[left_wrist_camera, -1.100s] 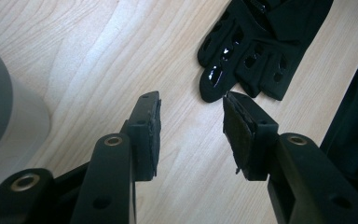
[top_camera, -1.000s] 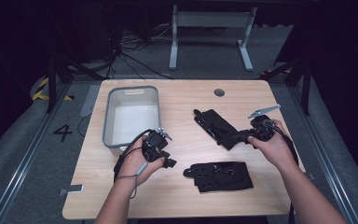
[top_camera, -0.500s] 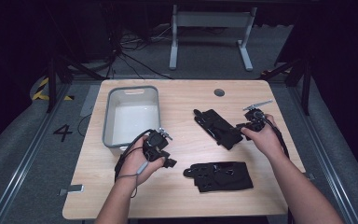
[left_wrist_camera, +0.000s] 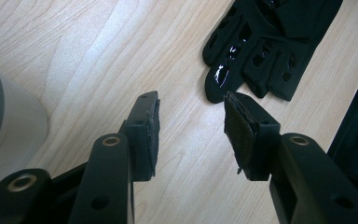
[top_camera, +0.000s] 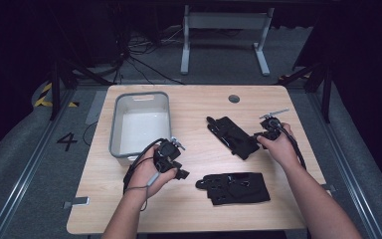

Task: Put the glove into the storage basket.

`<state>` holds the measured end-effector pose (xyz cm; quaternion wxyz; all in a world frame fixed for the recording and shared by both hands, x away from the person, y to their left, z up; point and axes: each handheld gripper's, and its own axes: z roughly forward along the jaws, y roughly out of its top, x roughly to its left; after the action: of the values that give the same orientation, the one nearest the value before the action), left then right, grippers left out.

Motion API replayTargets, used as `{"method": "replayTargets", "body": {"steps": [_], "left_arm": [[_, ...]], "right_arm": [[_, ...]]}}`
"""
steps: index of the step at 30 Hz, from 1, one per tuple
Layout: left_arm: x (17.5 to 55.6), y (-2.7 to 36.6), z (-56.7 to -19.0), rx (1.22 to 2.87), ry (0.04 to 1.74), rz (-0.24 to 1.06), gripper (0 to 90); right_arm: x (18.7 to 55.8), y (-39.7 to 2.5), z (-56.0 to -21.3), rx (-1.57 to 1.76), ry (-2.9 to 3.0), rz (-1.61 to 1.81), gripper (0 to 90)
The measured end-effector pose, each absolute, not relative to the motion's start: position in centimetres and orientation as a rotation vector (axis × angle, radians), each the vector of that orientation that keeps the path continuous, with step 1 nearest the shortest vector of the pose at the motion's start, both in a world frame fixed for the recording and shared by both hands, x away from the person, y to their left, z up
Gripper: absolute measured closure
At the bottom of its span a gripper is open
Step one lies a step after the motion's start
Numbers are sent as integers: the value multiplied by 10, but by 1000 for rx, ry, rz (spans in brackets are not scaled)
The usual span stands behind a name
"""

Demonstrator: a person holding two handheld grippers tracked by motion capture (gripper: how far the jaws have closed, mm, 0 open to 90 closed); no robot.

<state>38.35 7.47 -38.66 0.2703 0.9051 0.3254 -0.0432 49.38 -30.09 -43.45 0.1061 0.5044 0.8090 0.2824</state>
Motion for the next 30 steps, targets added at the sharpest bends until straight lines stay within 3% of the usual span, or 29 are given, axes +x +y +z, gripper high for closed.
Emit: {"method": "replayTargets", "body": {"steps": [7,19,21,30], "left_arm": [[383,74,-386,2437,880,-113,557],[383,72,-388,2443,875,-111,553],[383,72,-388,2444,873,-115,553],[384,73,-388,2438,875,-114,553]], "right_arm": [[494,-299,-438,1489,2387,826,574],[492,-298,-440,1525,2399,887,762],[490,-295,-434,1489,2400,839,849],[481,-288,-417,1386,2382,865,869]]}}
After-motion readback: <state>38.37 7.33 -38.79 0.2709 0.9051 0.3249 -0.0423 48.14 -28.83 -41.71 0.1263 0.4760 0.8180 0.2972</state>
